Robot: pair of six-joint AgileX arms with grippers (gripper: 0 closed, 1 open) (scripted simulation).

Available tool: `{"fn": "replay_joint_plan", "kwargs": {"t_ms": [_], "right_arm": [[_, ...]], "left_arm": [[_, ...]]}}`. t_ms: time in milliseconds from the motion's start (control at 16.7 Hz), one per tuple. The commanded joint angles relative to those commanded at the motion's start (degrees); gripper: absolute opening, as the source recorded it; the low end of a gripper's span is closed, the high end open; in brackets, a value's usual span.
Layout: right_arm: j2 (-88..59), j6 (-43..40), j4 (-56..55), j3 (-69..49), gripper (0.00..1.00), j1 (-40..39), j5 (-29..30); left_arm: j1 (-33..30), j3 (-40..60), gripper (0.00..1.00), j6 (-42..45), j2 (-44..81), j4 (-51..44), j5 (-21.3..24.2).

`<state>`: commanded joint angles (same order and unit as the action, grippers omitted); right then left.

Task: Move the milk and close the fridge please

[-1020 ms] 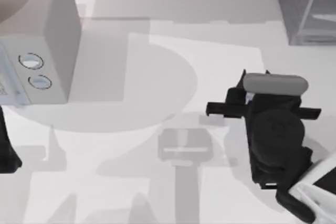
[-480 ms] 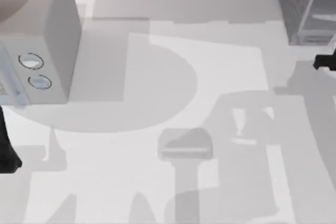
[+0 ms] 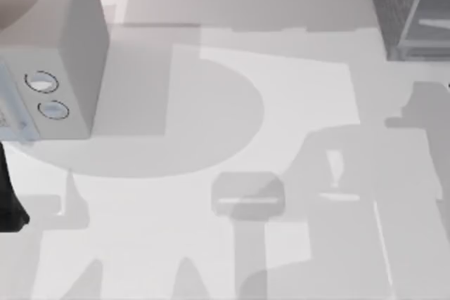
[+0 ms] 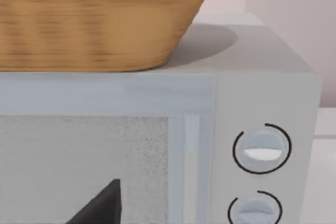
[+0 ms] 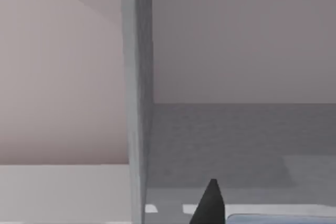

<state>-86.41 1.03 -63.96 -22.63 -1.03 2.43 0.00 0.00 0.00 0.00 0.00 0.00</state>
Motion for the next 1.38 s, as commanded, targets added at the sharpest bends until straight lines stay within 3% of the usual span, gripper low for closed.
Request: {"fn": "replay_joint_plan", "kwargs": {"t_ms": [300,960,1380], "right_arm": [[-6.37,0.0,1.5,-6.53,0.0,1.78,-1.75],[-38.88,-1.33,13.38,-46.17,0.0,11.41,-11.47],[-42.11,-1.47,14.98,-49.81,0.0,12.26,-12.58]], "left_arm": [[0.0,0.0,1.0,0.0,0.0,0.0,0.0],[0.0,0.0,1.0,0.0,0.0,0.0,0.0],[0.0,0.0,1.0,0.0,0.0,0.0,0.0]]}}
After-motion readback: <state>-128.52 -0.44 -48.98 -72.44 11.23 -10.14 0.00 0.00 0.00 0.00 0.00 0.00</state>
